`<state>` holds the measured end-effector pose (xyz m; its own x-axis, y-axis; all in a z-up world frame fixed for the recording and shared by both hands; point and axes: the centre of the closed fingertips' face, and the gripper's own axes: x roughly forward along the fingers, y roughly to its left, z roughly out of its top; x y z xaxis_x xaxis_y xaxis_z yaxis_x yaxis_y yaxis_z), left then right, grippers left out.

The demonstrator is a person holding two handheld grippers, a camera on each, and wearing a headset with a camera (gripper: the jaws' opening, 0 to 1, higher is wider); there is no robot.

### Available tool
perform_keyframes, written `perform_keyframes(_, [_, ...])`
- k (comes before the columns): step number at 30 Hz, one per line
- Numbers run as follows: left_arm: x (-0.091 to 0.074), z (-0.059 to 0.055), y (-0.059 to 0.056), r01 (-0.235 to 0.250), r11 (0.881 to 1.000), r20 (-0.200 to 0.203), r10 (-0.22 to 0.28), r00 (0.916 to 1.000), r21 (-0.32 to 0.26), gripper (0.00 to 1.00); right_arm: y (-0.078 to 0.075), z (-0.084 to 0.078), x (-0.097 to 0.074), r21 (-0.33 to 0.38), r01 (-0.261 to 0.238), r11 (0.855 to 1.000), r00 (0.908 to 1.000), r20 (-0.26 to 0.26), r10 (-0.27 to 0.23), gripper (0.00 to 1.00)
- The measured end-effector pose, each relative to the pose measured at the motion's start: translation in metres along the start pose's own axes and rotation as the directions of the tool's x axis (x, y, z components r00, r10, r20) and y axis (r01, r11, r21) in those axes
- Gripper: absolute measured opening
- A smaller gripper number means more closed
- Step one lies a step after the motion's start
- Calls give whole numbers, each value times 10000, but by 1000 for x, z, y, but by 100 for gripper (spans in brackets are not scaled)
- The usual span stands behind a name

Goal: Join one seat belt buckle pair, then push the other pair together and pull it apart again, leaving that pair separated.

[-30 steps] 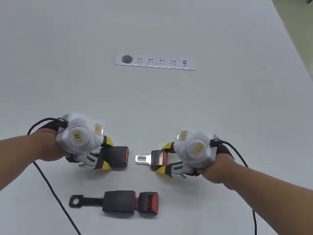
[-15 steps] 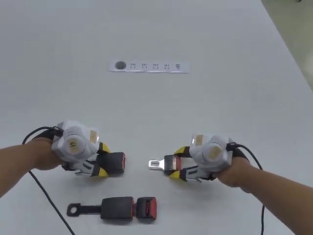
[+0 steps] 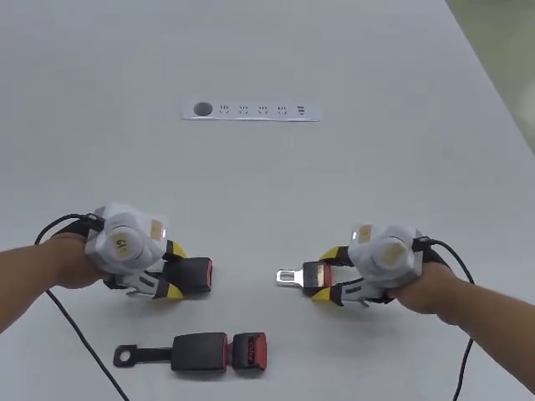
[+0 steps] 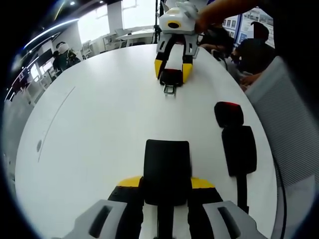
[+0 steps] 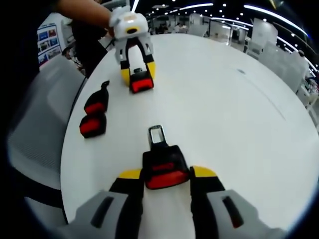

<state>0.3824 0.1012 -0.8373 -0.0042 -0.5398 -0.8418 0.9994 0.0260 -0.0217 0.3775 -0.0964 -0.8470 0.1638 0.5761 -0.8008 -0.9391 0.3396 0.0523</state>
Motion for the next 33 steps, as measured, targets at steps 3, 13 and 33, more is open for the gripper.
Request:
perform_keyframes(3, [0, 0, 0, 9, 10000, -8, -9, 10000, 4, 35, -1, -3, -3, -25, -30, 10000, 10000, -52, 30, 37])
perform_keyframes(13, [0, 2, 0, -74, 10000, -107, 74, 9999, -38, 35, -1, -4, -4, -150, -15, 9999, 9999, -154, 13, 38])
perform_keyframes(33, [-64, 19, 31, -3138, 7801, 1741, 4691, 8658, -5412, 90, -3, 33, -30, 2389, 2536, 9373, 9194, 2415, -3103, 84])
